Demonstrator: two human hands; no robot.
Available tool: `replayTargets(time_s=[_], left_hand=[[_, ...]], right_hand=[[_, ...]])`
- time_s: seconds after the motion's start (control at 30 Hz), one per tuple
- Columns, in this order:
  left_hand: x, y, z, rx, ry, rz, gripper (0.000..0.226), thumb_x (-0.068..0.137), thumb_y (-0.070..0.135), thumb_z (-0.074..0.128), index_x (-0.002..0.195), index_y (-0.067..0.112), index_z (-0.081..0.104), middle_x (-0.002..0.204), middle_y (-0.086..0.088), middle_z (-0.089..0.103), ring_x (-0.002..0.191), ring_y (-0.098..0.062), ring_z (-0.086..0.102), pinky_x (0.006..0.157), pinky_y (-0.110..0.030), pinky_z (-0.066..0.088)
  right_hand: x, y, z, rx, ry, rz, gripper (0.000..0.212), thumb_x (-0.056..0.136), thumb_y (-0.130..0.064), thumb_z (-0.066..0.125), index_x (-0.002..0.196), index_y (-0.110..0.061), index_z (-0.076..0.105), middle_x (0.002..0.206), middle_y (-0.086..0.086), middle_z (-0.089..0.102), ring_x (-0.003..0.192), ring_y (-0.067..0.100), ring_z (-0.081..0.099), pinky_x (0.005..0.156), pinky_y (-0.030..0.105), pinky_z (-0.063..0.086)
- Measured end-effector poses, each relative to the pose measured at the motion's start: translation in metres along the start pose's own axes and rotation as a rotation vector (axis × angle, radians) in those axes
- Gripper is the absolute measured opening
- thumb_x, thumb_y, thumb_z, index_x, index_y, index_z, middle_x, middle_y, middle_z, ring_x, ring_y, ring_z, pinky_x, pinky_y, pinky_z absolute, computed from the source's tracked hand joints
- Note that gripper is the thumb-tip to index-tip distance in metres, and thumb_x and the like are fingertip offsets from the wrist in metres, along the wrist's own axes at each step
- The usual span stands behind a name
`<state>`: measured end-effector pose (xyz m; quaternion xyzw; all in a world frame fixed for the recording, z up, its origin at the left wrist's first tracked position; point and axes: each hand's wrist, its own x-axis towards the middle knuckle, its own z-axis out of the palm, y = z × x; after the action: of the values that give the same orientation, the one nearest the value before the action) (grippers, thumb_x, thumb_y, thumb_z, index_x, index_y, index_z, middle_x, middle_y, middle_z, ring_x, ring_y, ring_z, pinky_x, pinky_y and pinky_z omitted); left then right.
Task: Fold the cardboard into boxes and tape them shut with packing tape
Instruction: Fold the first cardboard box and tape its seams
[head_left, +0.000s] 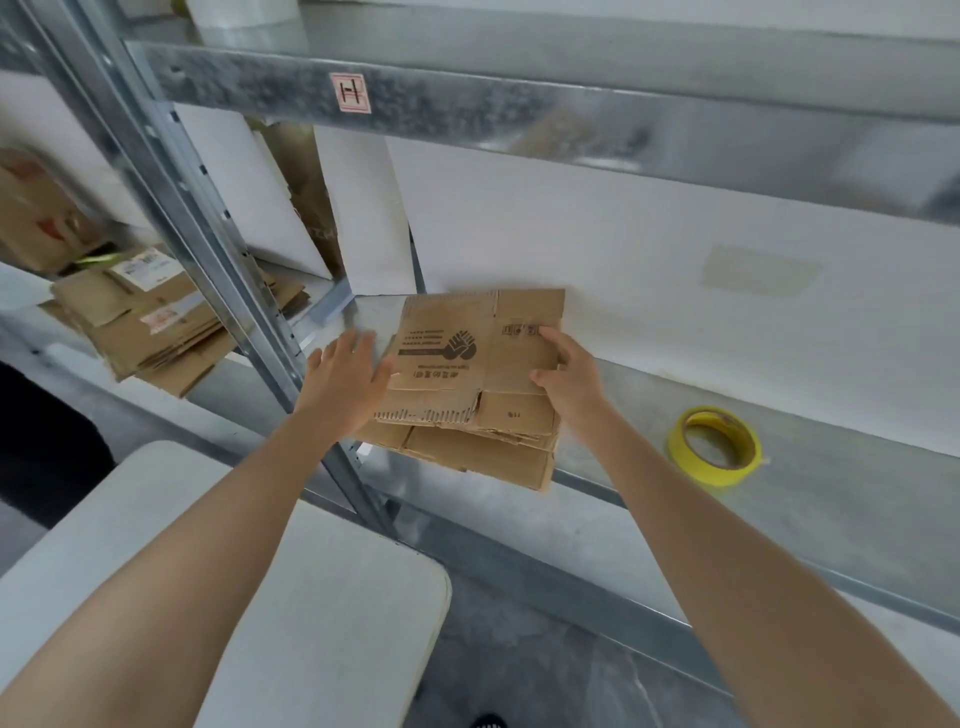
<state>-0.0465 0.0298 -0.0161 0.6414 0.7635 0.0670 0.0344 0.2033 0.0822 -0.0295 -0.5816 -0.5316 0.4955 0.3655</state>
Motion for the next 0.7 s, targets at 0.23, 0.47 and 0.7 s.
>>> replayTargets(time_s=[0.23,0.47,0.7], left_hand=[[-0.023,0.061,-0.022,0.016,0.054,0.085,0.047,0.099,0.037,0.029,0.139,0.012,0.033,0.143,-0.011,0.038,0.131,-0.029,0.037,0.110,-0.047,0.029],[-0.070,0.165,-0.022,0.006,0.110,0.188,0.040,0.097,0.030,0.036,0.130,0.007,0.040,0.137,-0.015,0.042,0.123,-0.035,0.042,0.107,-0.049,0.029],[-0.128,0.295,0.002,-0.021,0.105,0.256,0.050,0.098,0.038,0.026,0.136,0.010,0.038,0.142,-0.014,0.038,0.130,-0.036,0.038,0.107,-0.048,0.028]], right_hand=[[-0.050,-0.010,-0.083,0.042,0.107,-0.107,0.058,0.085,0.005,0.056,0.134,-0.026,0.049,0.121,0.004,0.052,0.110,0.019,0.052,0.093,0.033,0.048],[-0.108,0.012,-0.202,0.074,0.173,-0.133,0.060,0.085,0.009,0.054,0.134,-0.024,0.050,0.121,0.006,0.053,0.113,0.021,0.053,0.098,0.034,0.047],[-0.165,0.051,-0.337,0.076,0.202,-0.115,0.059,0.086,0.008,0.054,0.134,-0.026,0.050,0.123,0.004,0.054,0.112,0.018,0.053,0.094,0.030,0.048]])
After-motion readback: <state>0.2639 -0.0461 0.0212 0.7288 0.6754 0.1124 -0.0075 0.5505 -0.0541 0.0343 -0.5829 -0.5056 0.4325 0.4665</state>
